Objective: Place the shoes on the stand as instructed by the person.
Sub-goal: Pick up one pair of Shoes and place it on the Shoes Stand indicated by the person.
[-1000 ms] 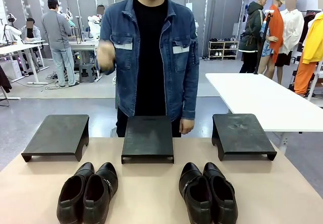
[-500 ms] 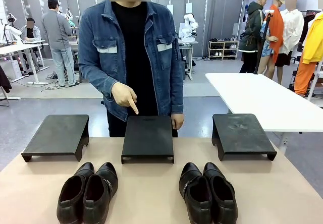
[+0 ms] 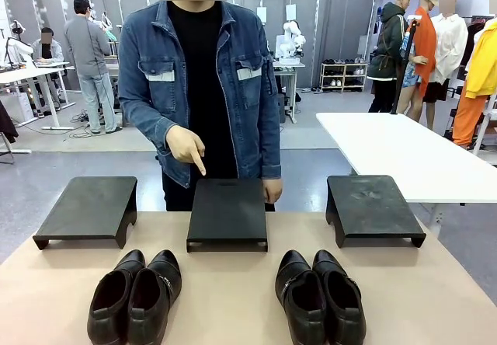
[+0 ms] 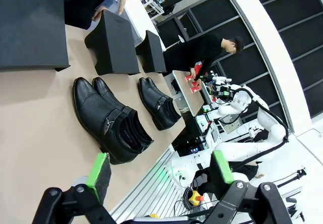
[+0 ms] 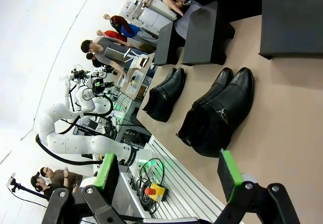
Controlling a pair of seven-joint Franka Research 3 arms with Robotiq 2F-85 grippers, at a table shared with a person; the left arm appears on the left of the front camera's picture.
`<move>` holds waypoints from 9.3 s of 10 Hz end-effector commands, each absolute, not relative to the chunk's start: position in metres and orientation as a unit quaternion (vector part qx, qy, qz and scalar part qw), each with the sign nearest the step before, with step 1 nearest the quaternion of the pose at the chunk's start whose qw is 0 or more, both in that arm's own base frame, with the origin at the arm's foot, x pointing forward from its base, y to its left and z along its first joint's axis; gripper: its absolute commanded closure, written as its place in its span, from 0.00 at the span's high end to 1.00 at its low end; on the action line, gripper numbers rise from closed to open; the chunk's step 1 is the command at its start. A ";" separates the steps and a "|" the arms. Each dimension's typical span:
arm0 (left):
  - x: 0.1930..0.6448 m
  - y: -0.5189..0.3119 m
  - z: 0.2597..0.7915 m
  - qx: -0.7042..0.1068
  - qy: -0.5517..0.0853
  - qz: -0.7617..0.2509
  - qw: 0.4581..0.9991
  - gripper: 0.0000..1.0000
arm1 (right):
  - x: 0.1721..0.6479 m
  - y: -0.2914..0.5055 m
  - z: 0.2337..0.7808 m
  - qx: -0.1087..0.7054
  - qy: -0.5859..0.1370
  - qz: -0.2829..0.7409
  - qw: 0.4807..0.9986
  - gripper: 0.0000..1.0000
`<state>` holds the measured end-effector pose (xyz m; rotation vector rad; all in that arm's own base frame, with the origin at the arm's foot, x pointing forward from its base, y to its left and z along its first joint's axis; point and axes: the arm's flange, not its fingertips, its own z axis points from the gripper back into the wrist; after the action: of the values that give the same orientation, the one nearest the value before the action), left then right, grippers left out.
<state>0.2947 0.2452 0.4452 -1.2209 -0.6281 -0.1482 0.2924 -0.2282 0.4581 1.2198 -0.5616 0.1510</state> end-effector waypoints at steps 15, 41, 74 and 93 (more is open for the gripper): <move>0.314 -0.127 0.591 -0.126 -0.069 -0.117 0.983 1.00 | 0.292 -0.229 0.459 0.568 -0.261 0.070 0.777 1.00; 0.364 -0.207 0.340 -0.030 -0.085 0.006 0.996 0.64 | 0.292 -0.229 0.459 0.568 -0.261 0.070 0.777 1.00; 0.475 -0.305 0.536 -0.024 -0.251 -0.036 0.967 0.08 | 0.292 -0.229 0.459 0.568 -0.261 0.070 0.777 1.00; 0.597 -0.409 0.423 0.032 -0.273 -0.013 0.962 0.08 | 0.292 -0.229 0.459 0.568 -0.261 0.070 0.777 1.00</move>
<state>0.5889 -0.4068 0.4173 0.0599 -0.4948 -0.0235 0.2922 -0.2285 0.4573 1.2198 -0.5572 0.1476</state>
